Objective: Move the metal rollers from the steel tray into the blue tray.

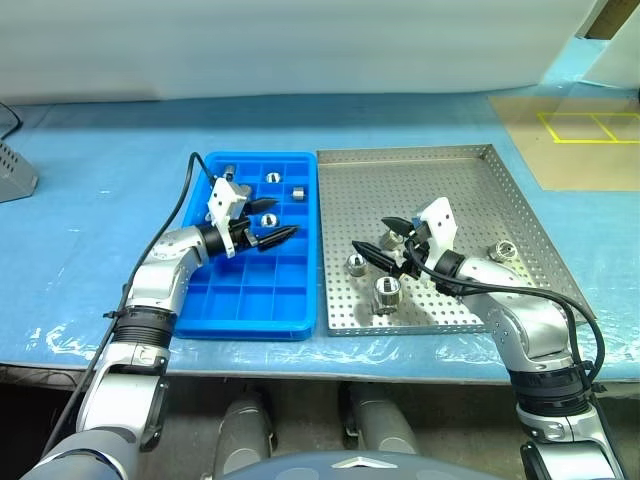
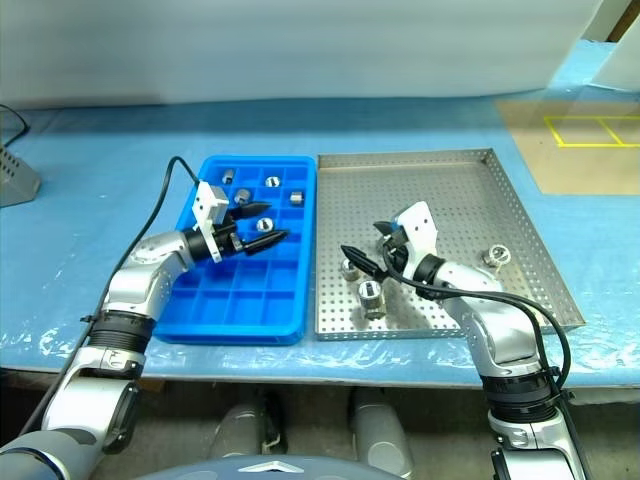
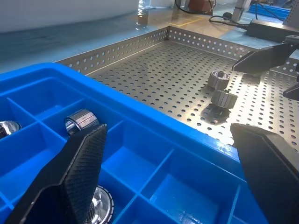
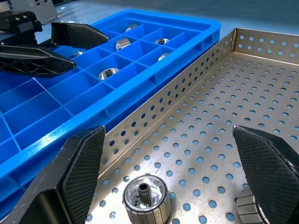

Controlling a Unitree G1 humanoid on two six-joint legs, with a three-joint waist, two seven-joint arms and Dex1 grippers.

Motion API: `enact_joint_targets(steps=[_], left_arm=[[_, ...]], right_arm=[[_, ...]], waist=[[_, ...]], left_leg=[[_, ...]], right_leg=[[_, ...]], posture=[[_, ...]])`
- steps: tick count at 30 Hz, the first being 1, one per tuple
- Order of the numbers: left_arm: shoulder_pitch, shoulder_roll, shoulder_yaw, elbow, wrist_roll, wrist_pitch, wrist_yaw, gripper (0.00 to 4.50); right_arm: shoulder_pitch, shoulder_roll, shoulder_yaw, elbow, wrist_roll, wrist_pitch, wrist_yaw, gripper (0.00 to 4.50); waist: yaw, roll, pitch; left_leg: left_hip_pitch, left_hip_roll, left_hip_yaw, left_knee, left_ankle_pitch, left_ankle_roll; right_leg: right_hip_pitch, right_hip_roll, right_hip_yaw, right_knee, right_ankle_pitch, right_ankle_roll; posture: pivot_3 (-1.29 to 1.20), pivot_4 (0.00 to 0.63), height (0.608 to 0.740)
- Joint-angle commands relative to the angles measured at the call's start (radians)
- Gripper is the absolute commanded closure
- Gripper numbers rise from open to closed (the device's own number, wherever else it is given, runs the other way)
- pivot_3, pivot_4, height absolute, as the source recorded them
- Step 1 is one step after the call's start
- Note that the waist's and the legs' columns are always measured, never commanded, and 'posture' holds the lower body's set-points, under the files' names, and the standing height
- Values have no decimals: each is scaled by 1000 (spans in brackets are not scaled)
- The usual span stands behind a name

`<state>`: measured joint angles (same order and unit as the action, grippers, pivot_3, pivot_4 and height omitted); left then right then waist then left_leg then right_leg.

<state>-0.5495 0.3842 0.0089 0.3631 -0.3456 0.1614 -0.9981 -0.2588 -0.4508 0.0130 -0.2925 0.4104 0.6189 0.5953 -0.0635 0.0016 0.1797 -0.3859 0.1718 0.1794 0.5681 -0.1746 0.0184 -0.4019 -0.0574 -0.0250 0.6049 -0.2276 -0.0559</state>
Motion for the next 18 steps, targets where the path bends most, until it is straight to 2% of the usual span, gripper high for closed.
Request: enact_joint_targets(steps=[1, 18], left_arm=[[-18, 7, 16, -9, -4, -17, -1, 36], [-29, 5, 15, 4, -4, -21, -3, 36]], right_arm=[[-20, -3, -15, -18, 7, -16, 6, 0], [-24, -10, -24, -19, 13, -14, 15, 0]], waist=[[0, 0, 0], [0, 0, 0]], left_leg=[[0, 0, 0, 0, 0, 0], [0, 0, 0, 0, 0, 0]], right_leg=[[0, 0, 0, 0, 0, 0], [0, 0, 0, 0, 0, 0]], posture=[[-369, 150, 740], [-377, 150, 740]])
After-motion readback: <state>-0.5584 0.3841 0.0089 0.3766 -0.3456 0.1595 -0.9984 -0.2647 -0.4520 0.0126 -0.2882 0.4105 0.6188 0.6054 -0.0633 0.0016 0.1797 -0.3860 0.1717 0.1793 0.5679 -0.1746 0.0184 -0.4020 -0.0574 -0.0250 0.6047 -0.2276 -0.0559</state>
